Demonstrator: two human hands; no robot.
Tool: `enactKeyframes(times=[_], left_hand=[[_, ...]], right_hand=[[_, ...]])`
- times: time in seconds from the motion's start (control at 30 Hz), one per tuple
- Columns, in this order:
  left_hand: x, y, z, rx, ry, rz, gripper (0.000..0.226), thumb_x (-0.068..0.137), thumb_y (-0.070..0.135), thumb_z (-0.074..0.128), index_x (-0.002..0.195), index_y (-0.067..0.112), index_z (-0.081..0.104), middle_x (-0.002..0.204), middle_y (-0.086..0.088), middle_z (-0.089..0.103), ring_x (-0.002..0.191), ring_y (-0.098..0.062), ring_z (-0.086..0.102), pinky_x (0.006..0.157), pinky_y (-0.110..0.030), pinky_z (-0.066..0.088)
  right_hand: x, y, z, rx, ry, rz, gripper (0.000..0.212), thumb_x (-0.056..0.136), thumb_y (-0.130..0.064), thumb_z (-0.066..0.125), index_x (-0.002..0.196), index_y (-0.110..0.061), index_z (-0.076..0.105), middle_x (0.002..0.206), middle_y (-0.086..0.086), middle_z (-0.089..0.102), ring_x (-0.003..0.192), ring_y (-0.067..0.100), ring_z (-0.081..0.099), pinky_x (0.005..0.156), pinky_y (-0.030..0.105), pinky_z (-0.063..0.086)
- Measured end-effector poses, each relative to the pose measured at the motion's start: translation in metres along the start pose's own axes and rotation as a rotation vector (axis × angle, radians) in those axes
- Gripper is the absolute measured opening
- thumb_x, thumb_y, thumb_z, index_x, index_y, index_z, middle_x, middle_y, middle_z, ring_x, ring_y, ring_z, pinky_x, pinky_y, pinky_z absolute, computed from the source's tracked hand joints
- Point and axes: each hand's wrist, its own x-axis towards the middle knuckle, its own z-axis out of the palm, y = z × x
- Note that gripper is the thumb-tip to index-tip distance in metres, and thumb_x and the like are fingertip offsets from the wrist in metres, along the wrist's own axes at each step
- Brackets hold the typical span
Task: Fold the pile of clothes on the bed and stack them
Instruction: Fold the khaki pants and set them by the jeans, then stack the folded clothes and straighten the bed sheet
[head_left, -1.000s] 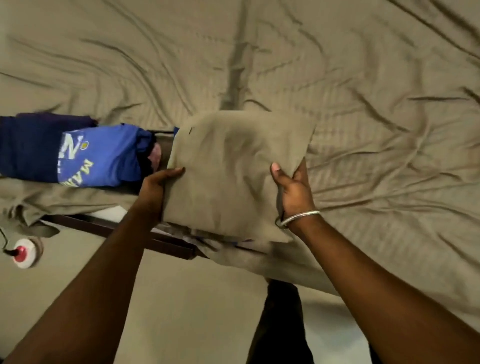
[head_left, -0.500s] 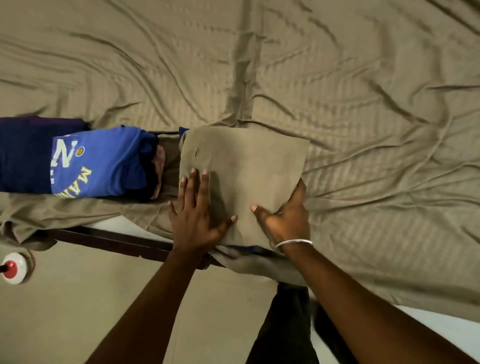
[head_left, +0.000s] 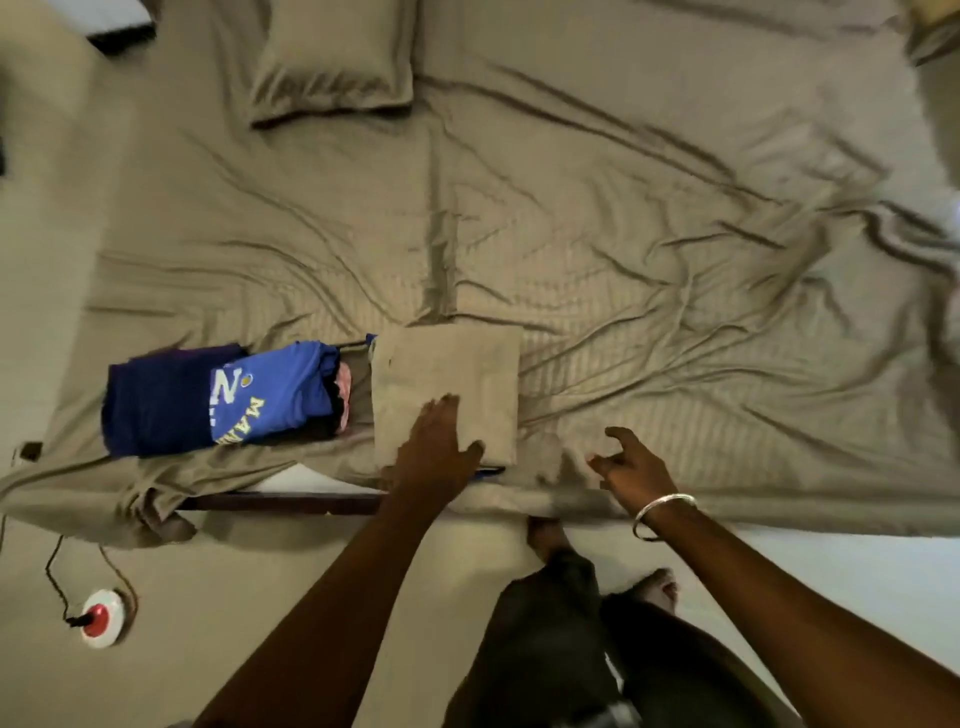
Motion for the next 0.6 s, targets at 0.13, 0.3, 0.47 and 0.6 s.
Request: enactKeyframes(times=[0.13,0.3,0.47,0.6], left_hand=[[-0.05,0.082,-0.023,0.123,0.032,0.236,0.07,0.092,0.038,0.057,0.153,0.02,0.027,0.157,-0.008,0.032,0.146,-0.024,0.025,0.111,-0.043,0.035],[-0.092,0.179,-0.025,0.205,0.012,0.538,0.069,0.092,0.04,0.055,0.153,0.02,0.028,0.156,-0.009,0.035,0.144,-0.025,0.03,0.112,-0.038,0.034],[-0.134,0.26,-0.007,0.299,-0.035,0.906,0.068,0.092,0.038,0.056,0.152,0.02,0.03,0.156,-0.007,0.036,0.146,-0.023,0.026,0.113,-0.04,0.032],[-0.194,0.298,0.018,0.445,-0.135,1.25,0.064,0.094,0.036,0.053,0.152,0.021,0.031,0.156,-0.004,0.035,0.147,-0.019,0.025,0.113,-0.039,0.031]], right_hand=[[-0.072,-0.005,-0.069,-0.008,0.114,-0.09,0.038,0.089,-0.036,0.067,0.123,-0.023,0.057,0.099,0.009,0.071,0.097,0.03,0.067,0.094,0.04,0.05],[-0.147,0.017,-0.128,0.057,0.303,-0.106,0.025,0.087,-0.036,0.069,0.11,-0.03,0.06,0.087,0.0,0.071,0.089,0.027,0.069,0.09,0.038,0.052],[-0.227,0.036,-0.162,0.117,0.614,-0.091,0.034,0.093,-0.034,0.062,0.125,-0.022,0.059,0.105,0.006,0.07,0.101,0.024,0.063,0.09,0.032,0.048],[-0.304,0.08,-0.152,0.278,0.854,0.044,0.034,0.093,-0.037,0.06,0.124,-0.025,0.059,0.106,0.004,0.07,0.1,0.023,0.062,0.085,0.03,0.047]])
